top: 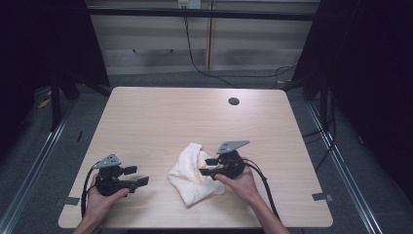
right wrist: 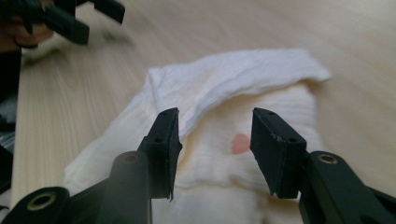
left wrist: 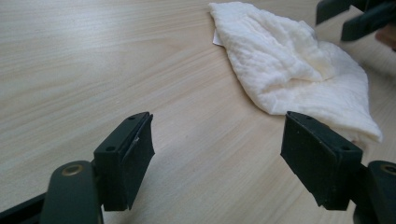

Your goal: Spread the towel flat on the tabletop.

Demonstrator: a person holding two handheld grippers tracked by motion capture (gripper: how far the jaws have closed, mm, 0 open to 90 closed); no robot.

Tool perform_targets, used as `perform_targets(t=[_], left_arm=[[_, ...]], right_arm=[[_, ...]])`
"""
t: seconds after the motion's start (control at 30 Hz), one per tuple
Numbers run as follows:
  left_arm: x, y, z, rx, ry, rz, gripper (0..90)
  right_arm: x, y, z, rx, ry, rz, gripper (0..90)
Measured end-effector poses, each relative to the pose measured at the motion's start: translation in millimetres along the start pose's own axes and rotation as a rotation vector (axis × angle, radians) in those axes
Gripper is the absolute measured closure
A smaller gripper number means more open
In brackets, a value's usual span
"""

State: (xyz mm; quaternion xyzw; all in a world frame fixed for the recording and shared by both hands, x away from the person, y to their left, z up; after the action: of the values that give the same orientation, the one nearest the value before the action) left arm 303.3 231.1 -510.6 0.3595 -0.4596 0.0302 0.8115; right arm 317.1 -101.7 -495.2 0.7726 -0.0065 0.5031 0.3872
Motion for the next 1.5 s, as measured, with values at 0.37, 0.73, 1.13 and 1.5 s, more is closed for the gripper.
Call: perform_targets(t=[0.37, 0.73, 1.13, 1.5], left_arm=[[30.5, -18.8, 18.5, -0.055, -0.032, 0.006, 38.1], [33.5, -33.1, 16.3, -0.043, -0.038, 0.010, 39.1], [27.1, -35.7, 14.6, -0.048, -0.030, -0.006, 36.2], [27.9, -34.5, 15.6, -0.056, -0.033, 0.005, 34.5]], right_arm=[[-14.0, 32.0, 50.8, -0.111, -0.036, -0.044, 59.5], [-12.0, -2.5, 50.7, -0.047, -0.063, -0.048, 60.8], [-27.7, -8.4, 50.9, -0.100, -0.004, -0.111, 59.9], [-28.5, -14.2, 45.1, -0.081, -0.001, -0.086, 87.5]])
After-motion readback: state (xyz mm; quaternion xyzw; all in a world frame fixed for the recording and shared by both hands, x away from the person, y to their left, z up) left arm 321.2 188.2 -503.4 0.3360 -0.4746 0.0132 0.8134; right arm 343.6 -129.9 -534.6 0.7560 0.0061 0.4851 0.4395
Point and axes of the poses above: each handheld gripper's, and its own axes: y roughly backward along the jaws, x roughly out of its top, z roughly to its right, the point moved 4 cm from there along -y, roughly forward along the jaws, and after that the axes turned 3 degrees about -x, right-handed, at the moved point
